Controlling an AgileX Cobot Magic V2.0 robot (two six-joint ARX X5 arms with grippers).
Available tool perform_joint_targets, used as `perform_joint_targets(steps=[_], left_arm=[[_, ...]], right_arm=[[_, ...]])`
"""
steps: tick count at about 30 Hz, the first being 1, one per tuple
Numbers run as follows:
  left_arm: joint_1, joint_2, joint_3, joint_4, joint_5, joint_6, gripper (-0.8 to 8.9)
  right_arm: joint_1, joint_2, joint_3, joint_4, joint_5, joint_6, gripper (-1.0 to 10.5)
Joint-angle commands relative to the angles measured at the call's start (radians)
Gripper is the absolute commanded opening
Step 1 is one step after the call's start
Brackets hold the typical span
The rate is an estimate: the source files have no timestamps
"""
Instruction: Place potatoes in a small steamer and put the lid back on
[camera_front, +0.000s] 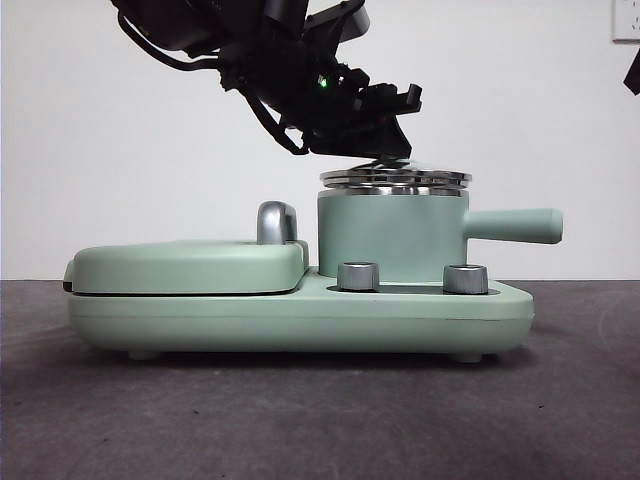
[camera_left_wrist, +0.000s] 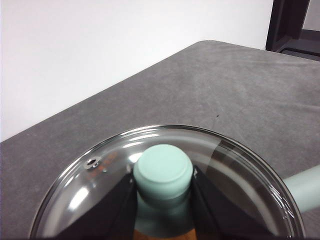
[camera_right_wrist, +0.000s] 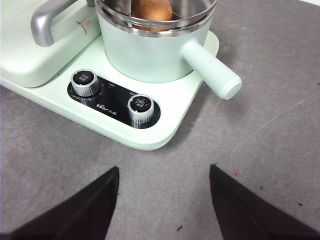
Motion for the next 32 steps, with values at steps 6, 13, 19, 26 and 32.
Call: perform_joint_targets(steps=[6, 13, 19, 26, 32], left_arm=[[-0.009, 0.025, 0.035, 0.026, -0.001, 0.011, 0.1], [-0.008, 0.025, 0.035, -0.015, -0.051, 0.015, 0.1], [-0.008, 0.023, 0.037, -0.047, -0.051, 0.019, 0.1], [-0.008, 0.016, 0.049, -0.054, -0.055, 0.019, 0.1], [-0.008, 0.016, 0.053, -0.077, -0.063, 0.019, 0.1]], right_arm=[[0.009, 0.005, 0.008, 0.0, 0.005, 0.01, 2.9], [0.009, 0.005, 0.008, -0.004, 0.005, 0.01, 2.9], [0.009, 0.005, 0.008, -0.005, 0.005, 0.01, 2.9], [0.009, 0.011, 0.008, -0.006, 0.005, 0.01, 2.9], [0.009, 0.025, 0.008, -0.011, 0.005, 0.01, 2.9]])
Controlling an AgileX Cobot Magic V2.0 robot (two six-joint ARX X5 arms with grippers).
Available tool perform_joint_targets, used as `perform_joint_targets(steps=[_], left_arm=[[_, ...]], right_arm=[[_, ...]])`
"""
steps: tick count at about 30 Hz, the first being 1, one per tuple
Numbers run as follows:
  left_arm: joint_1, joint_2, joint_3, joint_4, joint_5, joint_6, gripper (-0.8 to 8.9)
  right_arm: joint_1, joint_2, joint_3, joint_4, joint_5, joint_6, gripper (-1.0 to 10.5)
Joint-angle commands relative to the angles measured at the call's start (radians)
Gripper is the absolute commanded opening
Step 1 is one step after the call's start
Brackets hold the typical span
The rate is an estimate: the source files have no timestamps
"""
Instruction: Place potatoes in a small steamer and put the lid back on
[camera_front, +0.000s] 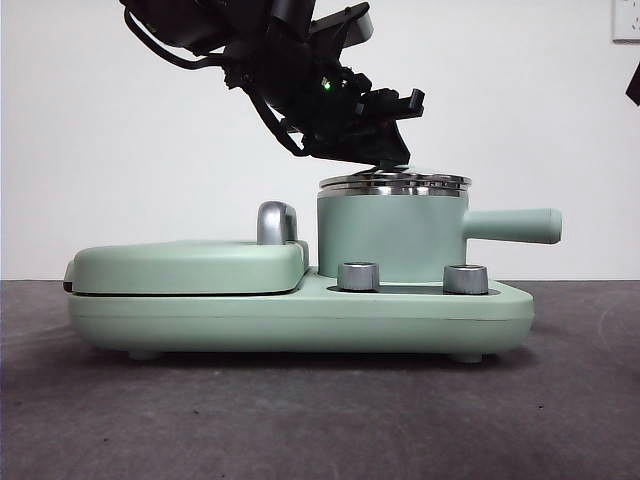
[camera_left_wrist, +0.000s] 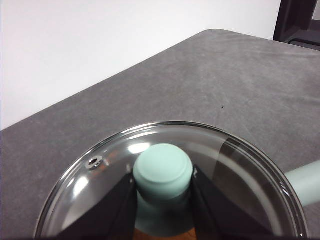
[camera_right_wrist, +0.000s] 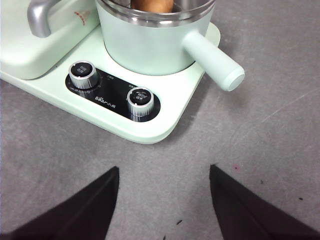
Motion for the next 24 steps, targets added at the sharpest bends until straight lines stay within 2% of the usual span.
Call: perform_joint_targets(steps=[1, 13, 15, 17, 19, 24], left_arm=[[-0.005, 0.008, 0.027, -0.018, -0.022, 0.029, 0.1], [-0.006, 0.008, 0.027, -0.042, -0.027, 0.039, 0.11], [-0.008, 0.006, 0.027, -0.037, -0.027, 0.025, 0.6], [-0.008, 0.001, 0.027, -0.032, -0.027, 0.001, 1.92], [-0.008, -0.01, 0.027, -0.038, -0.027, -0.002, 2.61], [-0.008, -0.054, 0.027, -0.088, -0.027, -0.007, 2.79]], right_arm=[[0.009, 0.01, 0.008, 0.003, 0.005, 0.01, 2.9], [0.009, 0.021, 0.008, 0.005, 0.005, 0.01, 2.9], [0.009, 0.021, 0.008, 0.004, 0.005, 0.01, 2.9], [0.009, 0.021, 0.008, 0.003, 0.005, 0.01, 2.9], [0.009, 0.021, 0.008, 0.003, 0.005, 0.01, 2.9], [0.009, 0.021, 0.008, 0.003, 0.004, 0.01, 2.9]])
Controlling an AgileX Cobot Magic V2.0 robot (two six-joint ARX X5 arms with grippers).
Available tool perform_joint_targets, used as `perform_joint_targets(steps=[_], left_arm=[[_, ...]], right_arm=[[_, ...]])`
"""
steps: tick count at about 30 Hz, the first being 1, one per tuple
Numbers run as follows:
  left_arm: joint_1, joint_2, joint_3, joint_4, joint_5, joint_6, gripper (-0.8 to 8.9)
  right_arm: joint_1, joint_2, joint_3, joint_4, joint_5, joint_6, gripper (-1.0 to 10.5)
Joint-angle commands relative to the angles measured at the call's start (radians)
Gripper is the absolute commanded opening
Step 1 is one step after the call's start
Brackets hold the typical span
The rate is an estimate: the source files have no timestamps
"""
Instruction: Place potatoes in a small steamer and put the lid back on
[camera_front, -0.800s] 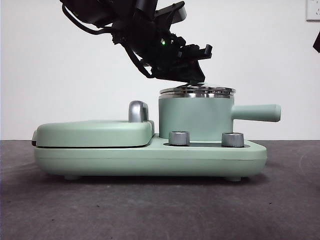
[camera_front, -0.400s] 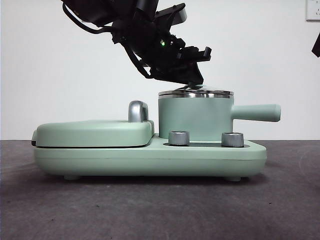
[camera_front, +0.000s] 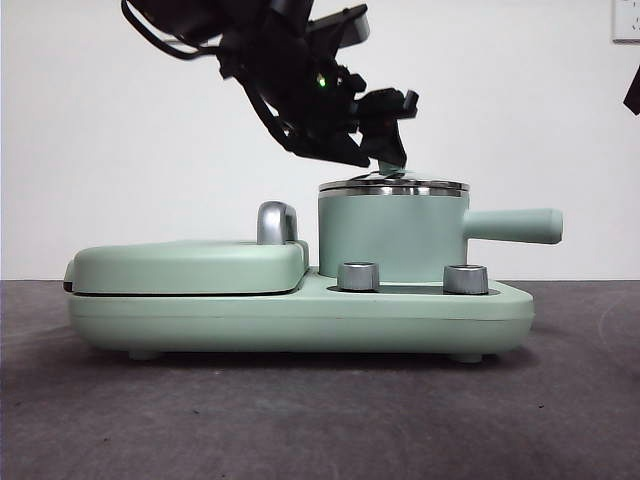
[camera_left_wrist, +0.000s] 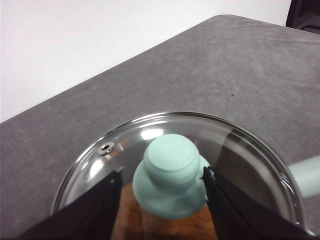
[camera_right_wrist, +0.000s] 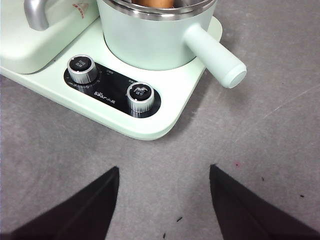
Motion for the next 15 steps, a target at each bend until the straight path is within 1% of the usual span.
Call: perform_joint_targets(steps=[1, 3, 7, 8, 12, 15], left_arm=[[-0.007, -0.042, 0.019, -0.035, 0.002, -0.014, 2.79], [-0.007, -0.076, 0.019, -0.096, 0.002, -0.021, 2.79], [-0.007, -0.164, 0.019, -0.284, 0.007, -0.05, 2.79], [-0.006, -0.192, 0.019, -0.343, 0.025, -0.066, 2.79], [0.005, -0.276, 0.018, -0.499, 0.087, -0.15, 2.79], [0.01, -0.339, 0.006, -0.57, 0.101, -0.171, 2.79]], right_arm=[[0.01, 0.005, 0.008, 0.005, 0.004, 0.01, 2.9], [0.01, 0.005, 0.008, 0.006, 0.004, 0.01, 2.9], [0.01, 0.005, 0.008, 0.006, -0.003, 0.01, 2.9], [0.01, 0.005, 0.008, 0.006, -0.004, 0.01, 2.9], [0.01, 0.019, 0.008, 0.01, -0.007, 0.01, 2.9], [0.01, 0.044, 0.008, 0.027, -0.032, 0.004, 2.9]])
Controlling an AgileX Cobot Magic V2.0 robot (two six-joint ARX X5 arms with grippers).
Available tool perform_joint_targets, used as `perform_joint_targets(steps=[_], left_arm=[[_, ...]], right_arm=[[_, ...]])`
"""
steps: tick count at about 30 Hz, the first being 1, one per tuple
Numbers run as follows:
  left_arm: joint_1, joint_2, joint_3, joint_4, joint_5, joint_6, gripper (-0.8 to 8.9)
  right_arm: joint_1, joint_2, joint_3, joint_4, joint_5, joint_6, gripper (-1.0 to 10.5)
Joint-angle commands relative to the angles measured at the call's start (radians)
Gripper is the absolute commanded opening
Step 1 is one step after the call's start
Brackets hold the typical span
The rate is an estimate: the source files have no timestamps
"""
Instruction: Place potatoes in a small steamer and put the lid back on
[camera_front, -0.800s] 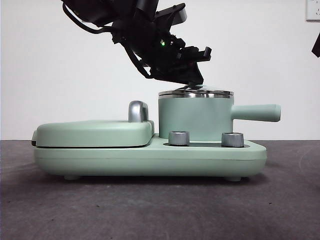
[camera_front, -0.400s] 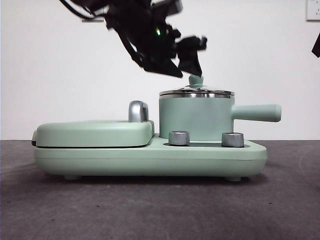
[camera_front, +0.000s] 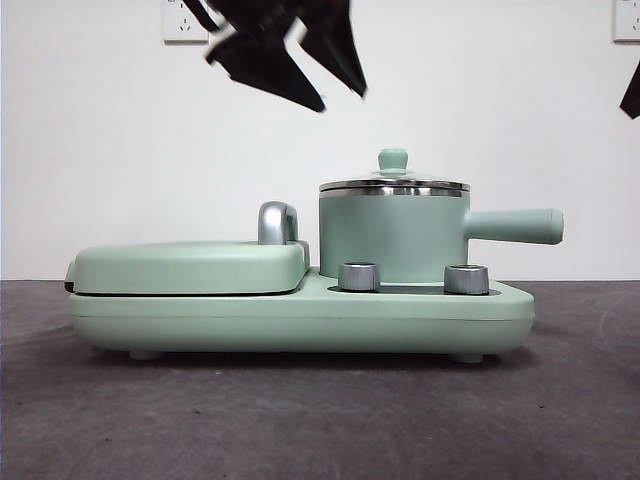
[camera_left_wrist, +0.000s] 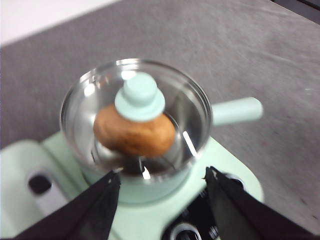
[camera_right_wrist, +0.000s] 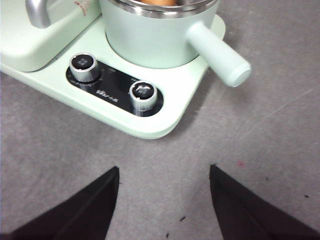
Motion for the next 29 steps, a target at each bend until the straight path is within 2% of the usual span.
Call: perform_joint_targets(steps=[1, 10, 16, 21, 26, 27, 28, 29], left_arm=[[0.0, -0.051, -0.008, -0.029, 0.007, -0.044, 2.79], [0.032, -0.341, -0.304, 0.001, 0.0, -0.116, 2.79], [0.038, -0.55, -0.518, 0.077, -0.007, -0.212, 2.79], [0.038, -0.642, -0.597, 0.057, -0.03, -0.239, 2.79], [0.038, -0.649, -0.599, 0.014, -0.029, -0.222, 2.77], [0.038, -0.649, -0.599, 0.011, -0.029, -0.219, 2.58], [0.038, -0.649, -0.599, 0.01, -0.029, -0.209, 1.44], [0.038, -0.649, -0.599, 0.01, -0.029, -0.203, -0.24]], right_arm=[[0.01, 0.035, 0.008, 0.036, -0.03, 0.002, 2.9], [0.01, 0.177, 0.01, 0.273, -0.132, -0.019, 2.9], [0.01, 0.275, 0.012, 0.373, -0.183, -0.019, 2.9], [0.01, 0.336, 0.014, 0.416, -0.201, -0.018, 2.9], [0.01, 0.341, 0.014, 0.418, -0.206, -0.015, 2.9], [0.01, 0.34, 0.014, 0.417, -0.208, -0.015, 2.6], [0.01, 0.334, 0.014, 0.417, -0.206, -0.015, 1.4], [0.01, 0.331, 0.014, 0.42, -0.202, -0.015, -0.1]])
